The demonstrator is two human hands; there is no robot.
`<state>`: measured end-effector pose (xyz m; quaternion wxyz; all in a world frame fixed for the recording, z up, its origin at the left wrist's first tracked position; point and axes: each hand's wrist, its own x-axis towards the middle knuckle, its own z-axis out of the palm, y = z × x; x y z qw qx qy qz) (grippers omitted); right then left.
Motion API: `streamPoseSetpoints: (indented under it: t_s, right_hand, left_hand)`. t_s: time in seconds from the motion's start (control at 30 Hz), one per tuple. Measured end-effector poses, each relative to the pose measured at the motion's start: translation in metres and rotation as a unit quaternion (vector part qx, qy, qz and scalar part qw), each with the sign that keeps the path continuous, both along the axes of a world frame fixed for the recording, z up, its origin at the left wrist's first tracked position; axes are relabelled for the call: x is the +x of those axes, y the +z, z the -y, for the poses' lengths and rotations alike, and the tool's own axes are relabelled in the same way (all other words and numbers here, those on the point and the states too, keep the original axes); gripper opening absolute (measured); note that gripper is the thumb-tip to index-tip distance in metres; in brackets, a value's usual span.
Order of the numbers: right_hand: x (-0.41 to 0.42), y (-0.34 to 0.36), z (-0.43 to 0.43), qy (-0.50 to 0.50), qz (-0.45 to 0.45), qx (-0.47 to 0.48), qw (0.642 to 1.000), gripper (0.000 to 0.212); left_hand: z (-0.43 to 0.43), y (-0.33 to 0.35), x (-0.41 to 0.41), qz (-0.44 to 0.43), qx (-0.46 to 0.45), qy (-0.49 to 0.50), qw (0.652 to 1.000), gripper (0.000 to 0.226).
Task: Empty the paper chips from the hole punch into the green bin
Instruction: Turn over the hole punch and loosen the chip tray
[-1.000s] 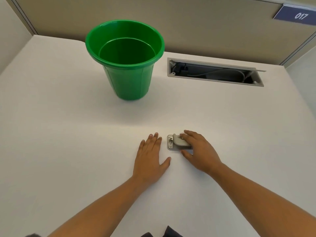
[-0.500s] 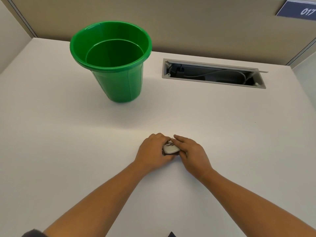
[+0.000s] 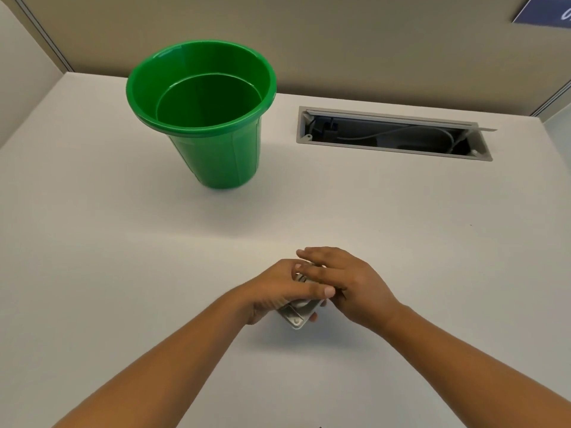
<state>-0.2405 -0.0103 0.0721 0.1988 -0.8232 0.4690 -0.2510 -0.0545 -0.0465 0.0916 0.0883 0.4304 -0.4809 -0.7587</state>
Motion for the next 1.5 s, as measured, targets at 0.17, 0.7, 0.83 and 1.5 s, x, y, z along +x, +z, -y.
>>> streamPoseSetpoints:
  t_s: [0.17, 0.7, 0.83, 1.5]
  right_hand:
    - [0.0, 0.026, -0.01, -0.116, 0.176, 0.147, 0.966, 0.065]
    - [0.017, 0.049, -0.01, -0.298, 0.426, 0.405, 0.752, 0.021]
    - [0.014, 0.055, -0.008, -0.296, 0.409, 0.424, 0.752, 0.024]
    - [0.015, 0.07, -0.011, -0.28, 0.408, 0.416, 0.763, 0.022]
  left_hand:
    - [-0.019, 0.015, -0.005, 0.019, 0.001, 0.141, 0.99, 0.041]
    - [-0.033, 0.038, -0.016, 0.036, -0.068, 0.25, 0.965, 0.032]
    - [-0.033, 0.041, -0.016, 0.016, -0.044, 0.237, 0.97, 0.03]
    - [-0.028, 0.046, -0.02, -0.004, -0.009, 0.256, 0.967, 0.025]
